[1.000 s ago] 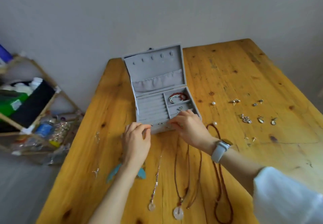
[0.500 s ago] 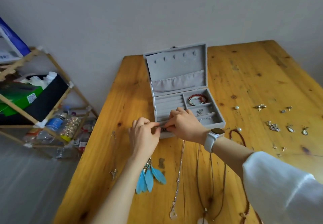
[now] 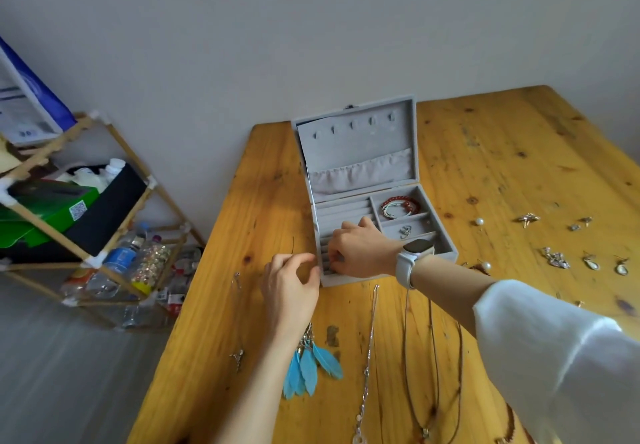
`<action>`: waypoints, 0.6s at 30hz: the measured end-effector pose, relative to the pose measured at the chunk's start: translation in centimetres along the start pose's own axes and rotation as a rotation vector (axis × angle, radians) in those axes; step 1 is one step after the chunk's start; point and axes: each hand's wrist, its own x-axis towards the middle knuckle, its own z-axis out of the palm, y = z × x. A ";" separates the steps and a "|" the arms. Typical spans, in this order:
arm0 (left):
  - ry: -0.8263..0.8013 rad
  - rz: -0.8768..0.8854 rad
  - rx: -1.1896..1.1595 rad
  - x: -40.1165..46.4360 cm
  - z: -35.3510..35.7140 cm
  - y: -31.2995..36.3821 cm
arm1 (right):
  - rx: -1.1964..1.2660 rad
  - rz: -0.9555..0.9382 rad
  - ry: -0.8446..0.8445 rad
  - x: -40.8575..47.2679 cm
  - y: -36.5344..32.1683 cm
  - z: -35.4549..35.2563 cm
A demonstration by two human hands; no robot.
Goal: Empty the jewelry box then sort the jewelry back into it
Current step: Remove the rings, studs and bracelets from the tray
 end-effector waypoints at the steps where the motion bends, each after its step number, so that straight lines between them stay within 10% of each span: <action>1: -0.002 -0.003 -0.001 -0.1 0.0 0.0 | -0.013 -0.008 0.013 0.0 -0.1 0.1; 18: -0.011 0.117 0.120 -1.8 0.9 -1.0 | -0.227 -0.196 0.025 0.4 0.0 0.2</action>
